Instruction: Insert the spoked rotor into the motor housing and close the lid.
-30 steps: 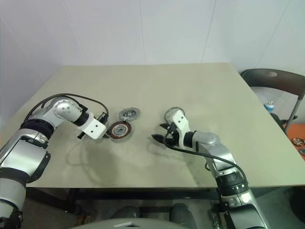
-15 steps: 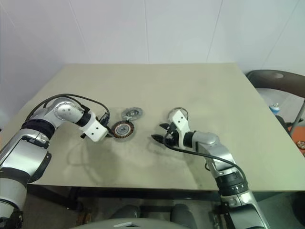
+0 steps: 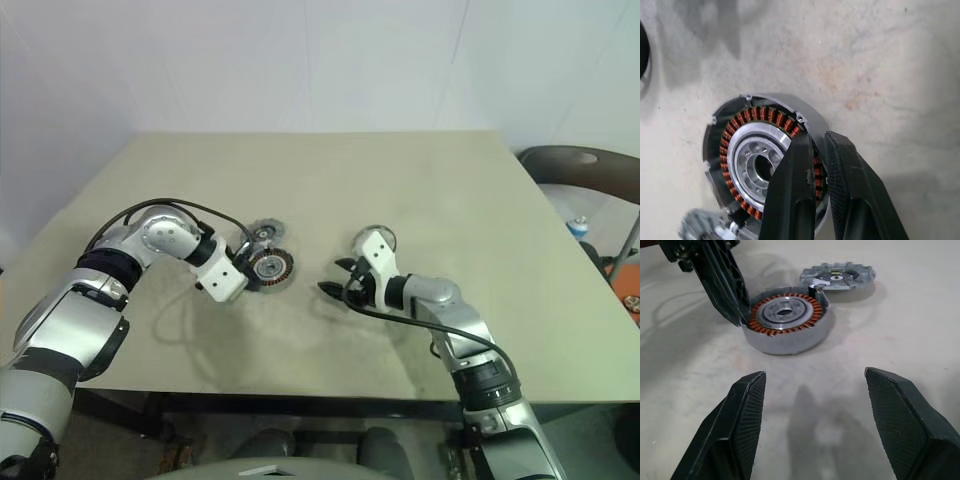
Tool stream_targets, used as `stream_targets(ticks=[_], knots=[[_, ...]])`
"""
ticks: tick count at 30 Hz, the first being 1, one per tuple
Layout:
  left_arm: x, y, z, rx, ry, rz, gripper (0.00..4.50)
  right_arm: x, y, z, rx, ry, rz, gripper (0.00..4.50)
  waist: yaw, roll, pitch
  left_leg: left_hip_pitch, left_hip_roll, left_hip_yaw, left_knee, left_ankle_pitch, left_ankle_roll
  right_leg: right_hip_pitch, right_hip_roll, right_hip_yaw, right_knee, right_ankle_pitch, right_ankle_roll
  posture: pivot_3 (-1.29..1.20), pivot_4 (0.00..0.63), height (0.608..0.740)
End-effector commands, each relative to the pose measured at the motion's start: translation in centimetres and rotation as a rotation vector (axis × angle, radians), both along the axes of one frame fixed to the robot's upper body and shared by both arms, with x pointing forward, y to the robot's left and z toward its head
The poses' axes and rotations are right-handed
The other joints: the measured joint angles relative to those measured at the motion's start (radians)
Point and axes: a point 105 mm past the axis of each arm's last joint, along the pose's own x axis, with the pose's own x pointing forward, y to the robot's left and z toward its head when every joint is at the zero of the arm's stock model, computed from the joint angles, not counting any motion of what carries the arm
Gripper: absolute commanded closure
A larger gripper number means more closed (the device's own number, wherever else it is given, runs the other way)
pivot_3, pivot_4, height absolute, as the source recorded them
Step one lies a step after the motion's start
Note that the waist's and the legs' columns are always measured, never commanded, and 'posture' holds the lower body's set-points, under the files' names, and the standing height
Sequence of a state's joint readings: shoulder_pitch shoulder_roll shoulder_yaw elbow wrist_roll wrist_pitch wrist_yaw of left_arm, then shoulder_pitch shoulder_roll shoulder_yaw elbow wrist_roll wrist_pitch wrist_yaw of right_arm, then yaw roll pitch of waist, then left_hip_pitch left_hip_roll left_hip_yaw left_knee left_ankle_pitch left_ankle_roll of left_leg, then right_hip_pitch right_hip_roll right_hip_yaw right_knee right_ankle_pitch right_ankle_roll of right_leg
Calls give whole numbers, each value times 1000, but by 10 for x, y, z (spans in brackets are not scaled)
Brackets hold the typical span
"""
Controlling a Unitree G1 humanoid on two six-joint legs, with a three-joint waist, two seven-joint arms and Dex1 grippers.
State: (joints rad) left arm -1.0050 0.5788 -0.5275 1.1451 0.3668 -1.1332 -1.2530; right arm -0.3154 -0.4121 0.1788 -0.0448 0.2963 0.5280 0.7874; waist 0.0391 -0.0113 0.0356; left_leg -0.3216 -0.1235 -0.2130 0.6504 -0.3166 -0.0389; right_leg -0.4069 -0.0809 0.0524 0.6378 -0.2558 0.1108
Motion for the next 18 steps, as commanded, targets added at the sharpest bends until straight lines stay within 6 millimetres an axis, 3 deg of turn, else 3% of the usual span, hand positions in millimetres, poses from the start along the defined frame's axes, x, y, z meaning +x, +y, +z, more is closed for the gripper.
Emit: stream_targets(ticks=[1, 18], knots=[[10, 5, 17, -5, -48, 35, 4489, 4, 0, 13, 11, -56, 0, 1182, -3, -1, 0, 0, 0, 0, 0, 0, 0, 0, 0, 0, 0, 0, 0, 0, 0, 740], [15, -1, 24, -47, -104, 33, 4489, 4, 3, 9, -4, -49, 17, 1182, -4, -1, 0, -1, 0, 0, -1, -1, 1, -1, 0, 0, -2, 0, 0, 0, 0, 740]])
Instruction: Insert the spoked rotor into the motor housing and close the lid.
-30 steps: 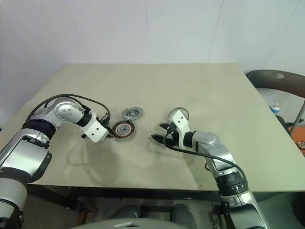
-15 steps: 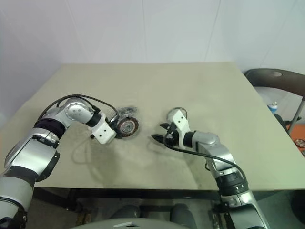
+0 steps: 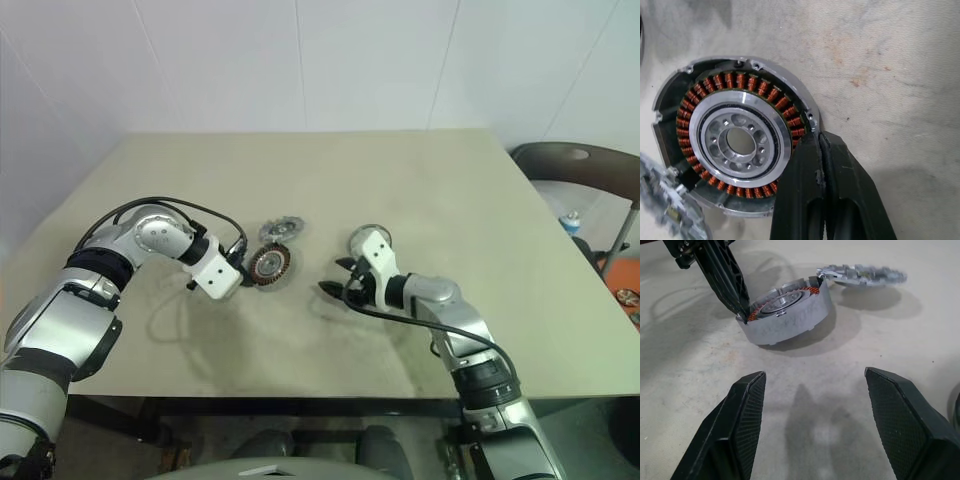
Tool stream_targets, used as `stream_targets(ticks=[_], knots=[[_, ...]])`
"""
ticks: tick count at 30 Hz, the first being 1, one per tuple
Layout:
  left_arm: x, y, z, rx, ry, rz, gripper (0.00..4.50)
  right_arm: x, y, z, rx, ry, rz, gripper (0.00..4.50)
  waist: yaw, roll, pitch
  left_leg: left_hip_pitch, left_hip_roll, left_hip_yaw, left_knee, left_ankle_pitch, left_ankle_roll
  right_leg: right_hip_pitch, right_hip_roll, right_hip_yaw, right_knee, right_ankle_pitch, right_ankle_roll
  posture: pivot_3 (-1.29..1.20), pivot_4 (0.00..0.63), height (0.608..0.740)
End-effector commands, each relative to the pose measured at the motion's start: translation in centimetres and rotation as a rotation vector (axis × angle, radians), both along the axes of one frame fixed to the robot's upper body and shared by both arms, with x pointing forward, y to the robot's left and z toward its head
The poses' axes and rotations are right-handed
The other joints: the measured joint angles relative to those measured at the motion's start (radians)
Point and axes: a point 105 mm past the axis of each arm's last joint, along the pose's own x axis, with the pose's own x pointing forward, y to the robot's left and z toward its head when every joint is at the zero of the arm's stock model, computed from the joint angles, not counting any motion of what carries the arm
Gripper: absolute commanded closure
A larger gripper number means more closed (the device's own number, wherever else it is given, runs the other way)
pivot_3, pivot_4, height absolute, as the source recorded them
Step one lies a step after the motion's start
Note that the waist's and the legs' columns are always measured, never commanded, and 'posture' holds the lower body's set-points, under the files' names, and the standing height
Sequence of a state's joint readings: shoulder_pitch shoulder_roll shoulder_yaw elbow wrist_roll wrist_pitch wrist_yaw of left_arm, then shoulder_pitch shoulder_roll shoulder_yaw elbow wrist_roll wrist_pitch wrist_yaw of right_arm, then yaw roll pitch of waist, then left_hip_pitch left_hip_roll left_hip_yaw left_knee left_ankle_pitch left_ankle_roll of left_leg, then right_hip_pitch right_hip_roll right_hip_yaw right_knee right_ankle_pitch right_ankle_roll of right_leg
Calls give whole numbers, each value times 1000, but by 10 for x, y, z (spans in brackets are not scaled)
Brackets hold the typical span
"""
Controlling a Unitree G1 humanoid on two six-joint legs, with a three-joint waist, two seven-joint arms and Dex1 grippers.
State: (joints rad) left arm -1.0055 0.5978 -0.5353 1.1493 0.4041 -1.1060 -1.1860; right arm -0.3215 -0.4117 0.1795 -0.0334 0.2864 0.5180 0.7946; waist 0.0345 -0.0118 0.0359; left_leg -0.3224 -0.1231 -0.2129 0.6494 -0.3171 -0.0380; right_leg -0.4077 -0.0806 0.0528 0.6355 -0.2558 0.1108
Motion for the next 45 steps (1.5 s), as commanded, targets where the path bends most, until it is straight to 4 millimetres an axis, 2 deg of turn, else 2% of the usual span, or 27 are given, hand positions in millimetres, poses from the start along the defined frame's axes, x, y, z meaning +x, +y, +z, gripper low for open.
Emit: stream_targets(ticks=[1, 10, 18, 29, 35, 45], knots=[[10, -9, 26, -54, -87, -27, 4489, 2, 3, 9, 2, -42, 17, 1182, 1, 0, 0, 0, 0, 0, 0, 0, 0, 0, 0, 0, 0, 0, 0, 0, 0, 740], [6, -34, 47, -129, -74, -120, 4489, 3, 2, 9, 3, -44, 9, 1182, 1, 0, 0, -2, 0, 0, 0, 0, 0, 0, 0, 0, -1, 0, 0, 0, 0, 740], [-6, -44, 55, -132, -5, -205, 4489, 3, 3, 8, 3, -44, 6, 1182, -24, 0, 0, -2, 0, -1, 0, 0, 0, -1, 0, 0, -2, 0, 0, 0, 0, 740], [-30, -44, 27, 1, 90, -329, 4489, 4, 4, 10, 11, -52, 1, 1182, -31, 0, 0, -2, 0, -1, 1, 0, 0, -1, 0, 1, -1, 0, 0, 0, 0, 740], [-29, -35, 18, 78, 121, -300, 4489, 4, 4, 10, 11, -54, -3, 1182, -29, 0, 0, -2, 0, -1, 1, 0, 0, -1, 0, 1, -1, 0, 0, 0, 0, 740], [-25, -27, 16, 106, 132, -252, 4489, 3, 1, 9, 2, -55, -5, 1182, -30, 0, 0, 0, 0, -1, 1, 0, 0, 0, 0, 1, -1, 0, 0, 0, 0, 740]])
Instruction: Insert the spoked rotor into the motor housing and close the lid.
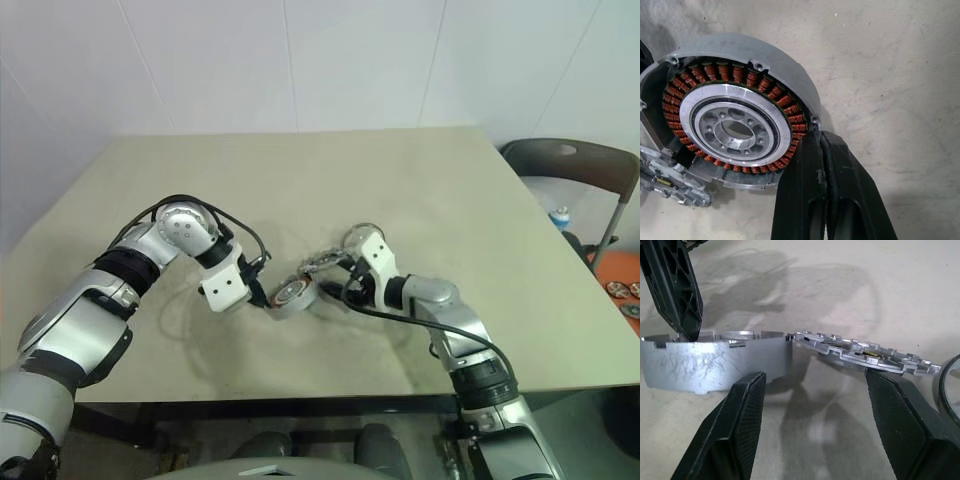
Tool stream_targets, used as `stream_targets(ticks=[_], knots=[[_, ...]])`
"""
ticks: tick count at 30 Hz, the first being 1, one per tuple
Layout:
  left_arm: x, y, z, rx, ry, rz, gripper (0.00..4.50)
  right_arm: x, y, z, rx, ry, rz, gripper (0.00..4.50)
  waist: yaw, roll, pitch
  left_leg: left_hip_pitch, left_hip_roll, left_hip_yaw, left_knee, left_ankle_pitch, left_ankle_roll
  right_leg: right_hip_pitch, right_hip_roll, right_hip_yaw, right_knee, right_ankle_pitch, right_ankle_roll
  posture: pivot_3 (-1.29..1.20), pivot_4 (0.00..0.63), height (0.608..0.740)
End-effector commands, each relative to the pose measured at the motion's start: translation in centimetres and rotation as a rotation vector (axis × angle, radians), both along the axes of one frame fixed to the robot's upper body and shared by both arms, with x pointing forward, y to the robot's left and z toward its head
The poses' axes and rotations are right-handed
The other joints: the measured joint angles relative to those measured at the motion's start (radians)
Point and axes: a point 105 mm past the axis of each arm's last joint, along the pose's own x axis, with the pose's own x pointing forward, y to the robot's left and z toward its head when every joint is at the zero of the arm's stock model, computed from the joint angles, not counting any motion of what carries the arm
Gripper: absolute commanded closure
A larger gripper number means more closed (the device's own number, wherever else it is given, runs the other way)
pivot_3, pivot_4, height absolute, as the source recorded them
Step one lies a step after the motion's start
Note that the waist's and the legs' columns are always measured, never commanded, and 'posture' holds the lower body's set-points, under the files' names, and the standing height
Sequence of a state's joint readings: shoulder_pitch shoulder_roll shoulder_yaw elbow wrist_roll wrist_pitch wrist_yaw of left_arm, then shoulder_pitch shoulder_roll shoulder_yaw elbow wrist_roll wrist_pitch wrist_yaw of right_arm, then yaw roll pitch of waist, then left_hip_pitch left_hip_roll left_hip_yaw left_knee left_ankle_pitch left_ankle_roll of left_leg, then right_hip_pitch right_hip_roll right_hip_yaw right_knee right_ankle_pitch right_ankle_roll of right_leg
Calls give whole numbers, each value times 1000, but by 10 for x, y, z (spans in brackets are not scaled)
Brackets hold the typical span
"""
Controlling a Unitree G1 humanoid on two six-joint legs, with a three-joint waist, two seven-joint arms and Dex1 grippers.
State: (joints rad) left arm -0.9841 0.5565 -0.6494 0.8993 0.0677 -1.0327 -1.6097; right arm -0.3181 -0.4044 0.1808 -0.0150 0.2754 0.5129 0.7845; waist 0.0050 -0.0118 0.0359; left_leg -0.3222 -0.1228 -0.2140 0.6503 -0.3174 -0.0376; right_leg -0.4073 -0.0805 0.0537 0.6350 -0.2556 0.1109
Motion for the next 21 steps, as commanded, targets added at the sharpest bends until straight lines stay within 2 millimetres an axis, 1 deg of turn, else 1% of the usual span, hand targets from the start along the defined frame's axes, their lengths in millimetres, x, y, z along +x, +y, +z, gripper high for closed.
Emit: stream_targets(ticks=[1, 4, 9, 14, 17, 21], knots=[[7, 10, 5, 37, -19, 43, 4489, 2, 2, 14, 6, -67, 12, 1182, 0, 0, 0, 0, 0, 0, 0, 0, 0, 0, 0, 0, 0, 0, 0, 0, 0, 740], [9, 10, 5, 44, -28, 59, 4489, 1, 2, 14, 7, -63, 18, 1182, 0, 0, 0, 0, 0, 0, 0, 0, 0, 0, 0, 0, 0, 0, 0, 0, 0, 740], [12, 5, 7, 21, -51, 63, 4489, 1, 4, 14, 8, -62, 25, 1182, 5, 0, 0, 1, 0, 0, 1, 0, 0, 2, 0, 0, 1, 1, 0, 0, 0, 740], [18, -4, 12, -51, -86, 90, 4489, 0, 4, 13, 8, -59, 26, 1182, 10, 0, 0, 1, 0, 0, 3, 0, -1, 3, 0, 0, 1, 2, 0, 0, 0, 740], [21, -4, 13, -57, -101, 101, 4489, -1, 4, 12, 4, -60, 28, 1182, 10, 0, 0, 1, 0, 0, 4, 0, -1, 4, 0, 0, 1, 3, 1, 0, 0, 740], [23, -4, 17, -76, -78, 134, 4489, -2, 5, 11, 8, -55, 30, 1182, 9, 0, 0, 1, 0, 0, 5, 0, -1, 4, 0, 0, 0, 3, 1, 0, 0, 740]])
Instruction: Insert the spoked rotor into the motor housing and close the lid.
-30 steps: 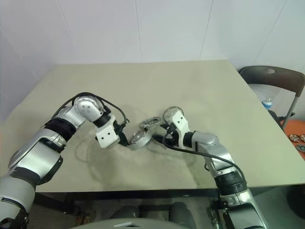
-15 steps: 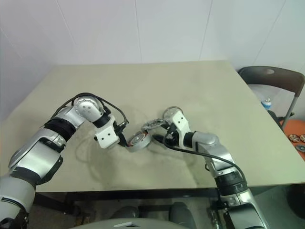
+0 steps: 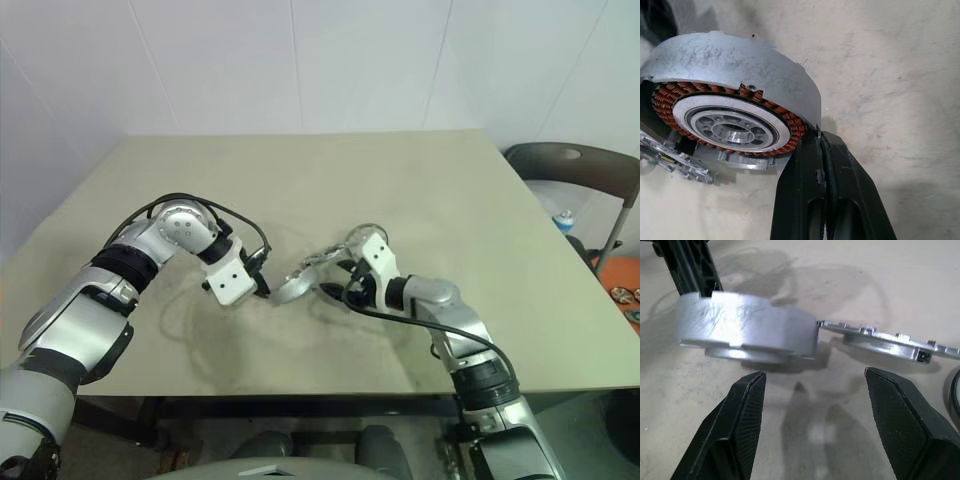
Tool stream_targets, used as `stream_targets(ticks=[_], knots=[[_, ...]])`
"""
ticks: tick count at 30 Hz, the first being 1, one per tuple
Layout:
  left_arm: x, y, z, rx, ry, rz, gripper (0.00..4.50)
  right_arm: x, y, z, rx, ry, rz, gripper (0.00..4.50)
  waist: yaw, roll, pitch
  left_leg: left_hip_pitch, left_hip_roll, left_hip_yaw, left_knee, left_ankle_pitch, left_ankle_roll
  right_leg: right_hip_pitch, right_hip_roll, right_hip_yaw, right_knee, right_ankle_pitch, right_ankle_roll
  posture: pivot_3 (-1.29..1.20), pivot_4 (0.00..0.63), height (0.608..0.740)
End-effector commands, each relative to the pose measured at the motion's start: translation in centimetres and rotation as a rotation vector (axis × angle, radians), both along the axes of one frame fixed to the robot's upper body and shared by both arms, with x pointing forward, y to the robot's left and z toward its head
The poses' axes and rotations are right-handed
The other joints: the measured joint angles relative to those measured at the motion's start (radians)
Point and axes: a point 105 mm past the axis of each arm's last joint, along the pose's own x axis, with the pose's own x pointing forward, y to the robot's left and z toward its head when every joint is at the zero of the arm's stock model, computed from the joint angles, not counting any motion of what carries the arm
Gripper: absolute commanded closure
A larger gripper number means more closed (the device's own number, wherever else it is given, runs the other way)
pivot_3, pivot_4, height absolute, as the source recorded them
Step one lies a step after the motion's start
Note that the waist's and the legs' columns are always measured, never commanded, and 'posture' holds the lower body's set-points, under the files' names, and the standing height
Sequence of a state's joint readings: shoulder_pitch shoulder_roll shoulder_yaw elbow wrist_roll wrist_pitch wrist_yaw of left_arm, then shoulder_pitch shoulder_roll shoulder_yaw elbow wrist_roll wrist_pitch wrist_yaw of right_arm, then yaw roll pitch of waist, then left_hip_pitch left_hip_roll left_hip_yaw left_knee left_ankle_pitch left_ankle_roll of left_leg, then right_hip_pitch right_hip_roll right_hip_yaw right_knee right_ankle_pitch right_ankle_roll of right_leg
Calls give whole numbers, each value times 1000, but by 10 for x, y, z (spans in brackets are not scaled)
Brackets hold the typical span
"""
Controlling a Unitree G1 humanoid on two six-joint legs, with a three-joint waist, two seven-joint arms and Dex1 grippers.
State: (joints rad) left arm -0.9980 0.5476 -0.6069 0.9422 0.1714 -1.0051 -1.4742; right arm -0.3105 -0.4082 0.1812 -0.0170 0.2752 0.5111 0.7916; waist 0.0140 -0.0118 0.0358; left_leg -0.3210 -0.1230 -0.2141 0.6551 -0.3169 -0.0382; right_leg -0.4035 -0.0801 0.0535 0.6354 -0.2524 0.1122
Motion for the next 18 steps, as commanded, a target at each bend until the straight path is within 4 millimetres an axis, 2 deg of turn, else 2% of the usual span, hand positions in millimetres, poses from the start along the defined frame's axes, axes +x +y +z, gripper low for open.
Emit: stream_targets(ticks=[1, 3, 6, 14, 18], knots=[[9, 1, 14, -19, -27, 32, 4043, -1, 6, 13, 8, -61, 27, 1182, -1, 0, 0, 0, 0, 0, 0, 0, 0, 0, 0, 0, 0, 0, 0, 0, 0, 740], [9, 4, 12, 0, -39, 30, 3552, 0, 5, 13, 6, -63, 25, 1182, -2, 0, 0, 0, 0, 0, 0, 0, 0, -1, 0, 0, 0, 0, 0, 0, 0, 740], [10, 10, 8, 30, -59, 35, 2549, 1, 6, 14, 11, -63, 25, 1182, -6, 0, 0, -1, 0, 0, -2, 0, 0, -2, 0, 0, -1, 0, 0, 0, 0, 740], [10, 16, 6, 39, -59, 49, 2549, -2, 4, 10, -6, -53, 36, 1182, -4, 0, 0, -2, 0, 1, -4, 0, 0, -4, 0, 0, -2, 0, 0, 0, 0, 740], [11, 19, 8, 29, -65, 68, 2549, -2, -13, 6, -70, -58, 54, 1182, -3, 0, 0, -2, 0, 1, -4, 0, 1, -4, 0, 0, -2, 0, 0, 0, 0, 740]])
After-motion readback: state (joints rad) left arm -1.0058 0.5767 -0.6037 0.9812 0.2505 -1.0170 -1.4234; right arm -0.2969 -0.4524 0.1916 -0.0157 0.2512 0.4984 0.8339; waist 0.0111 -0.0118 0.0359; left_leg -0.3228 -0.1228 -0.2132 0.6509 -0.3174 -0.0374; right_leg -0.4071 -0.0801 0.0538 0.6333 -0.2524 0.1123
